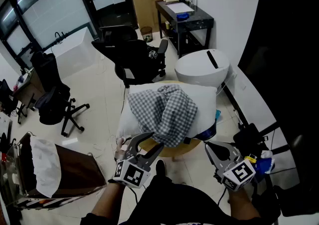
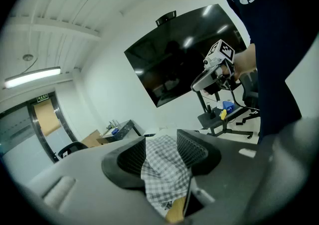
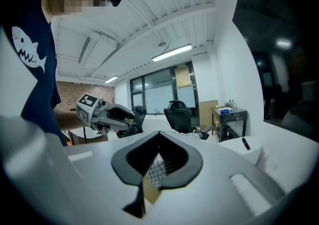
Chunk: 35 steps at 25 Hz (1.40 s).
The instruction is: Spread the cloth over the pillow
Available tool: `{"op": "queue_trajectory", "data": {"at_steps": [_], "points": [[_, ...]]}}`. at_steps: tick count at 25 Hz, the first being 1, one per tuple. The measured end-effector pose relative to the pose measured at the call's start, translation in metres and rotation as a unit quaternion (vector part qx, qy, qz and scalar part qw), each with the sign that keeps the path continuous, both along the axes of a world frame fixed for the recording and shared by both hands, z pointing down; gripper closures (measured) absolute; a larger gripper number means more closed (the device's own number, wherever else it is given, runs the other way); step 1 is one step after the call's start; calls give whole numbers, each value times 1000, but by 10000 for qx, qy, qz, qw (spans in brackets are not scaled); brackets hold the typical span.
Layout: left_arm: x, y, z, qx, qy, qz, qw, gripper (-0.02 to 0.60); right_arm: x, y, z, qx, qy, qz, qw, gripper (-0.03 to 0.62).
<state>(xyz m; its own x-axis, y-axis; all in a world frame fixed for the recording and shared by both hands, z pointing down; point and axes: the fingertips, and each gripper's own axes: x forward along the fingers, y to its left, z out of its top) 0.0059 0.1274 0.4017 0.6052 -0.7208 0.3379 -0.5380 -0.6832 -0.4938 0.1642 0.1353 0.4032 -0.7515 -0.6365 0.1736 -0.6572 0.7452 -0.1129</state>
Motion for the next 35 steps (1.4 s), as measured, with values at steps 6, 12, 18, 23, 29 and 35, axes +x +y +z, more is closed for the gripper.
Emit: {"op": "queue_trajectory", "data": {"at_steps": [6,12,18,23,29,35], "points": [[4,-46,19,-215,-232,295,9991,396,-18,-38,3,-10,117,85,9999,588],[20,-97,61,-616,-675,783,9927,379,-26,-83,7,-83,268,325,9991,588],[34,-142,103,-858,-1162,1265,9814,351,-28,-131,-6,159,782,652,9947,586],[44,-165,134,-1063,-1464,1572,9709,351,-24,-162,-23,484,1216,963,9867,588],[50,-185,177,-1538,-1865,1510,9585,309,-21,-189,-1,337,1704,667,9825,586],[40,-201,204,-1804,-2253,1075,9514,348,-21,-229,36,30,1895,-63,9819,546]]}}
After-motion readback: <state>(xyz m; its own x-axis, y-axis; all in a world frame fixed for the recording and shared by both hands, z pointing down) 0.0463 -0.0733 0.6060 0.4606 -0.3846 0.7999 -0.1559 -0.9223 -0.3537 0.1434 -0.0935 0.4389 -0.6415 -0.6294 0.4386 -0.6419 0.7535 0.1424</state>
